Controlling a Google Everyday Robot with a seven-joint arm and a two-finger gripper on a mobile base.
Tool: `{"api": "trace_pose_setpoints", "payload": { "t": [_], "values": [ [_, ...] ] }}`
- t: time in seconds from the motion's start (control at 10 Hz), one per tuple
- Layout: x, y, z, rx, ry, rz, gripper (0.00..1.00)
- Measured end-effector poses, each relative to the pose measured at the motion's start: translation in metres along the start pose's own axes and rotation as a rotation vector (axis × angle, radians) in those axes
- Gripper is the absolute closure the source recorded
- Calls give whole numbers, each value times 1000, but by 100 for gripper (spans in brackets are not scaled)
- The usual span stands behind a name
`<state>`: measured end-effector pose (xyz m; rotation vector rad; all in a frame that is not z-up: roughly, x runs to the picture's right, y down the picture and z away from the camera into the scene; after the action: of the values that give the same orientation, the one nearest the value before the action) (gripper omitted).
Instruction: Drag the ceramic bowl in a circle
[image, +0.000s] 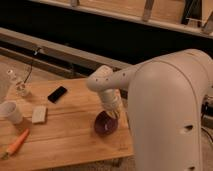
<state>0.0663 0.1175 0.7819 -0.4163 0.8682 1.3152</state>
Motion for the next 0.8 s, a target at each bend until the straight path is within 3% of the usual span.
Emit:
{"api": "trace_pose_setpoints", "payload": {
  "t": [0.4,0.8],
  "values": [
    [-69,-7,-23,7,-44,60,100],
    [-114,29,-16,-7,-51,56,100]
  ]
}}
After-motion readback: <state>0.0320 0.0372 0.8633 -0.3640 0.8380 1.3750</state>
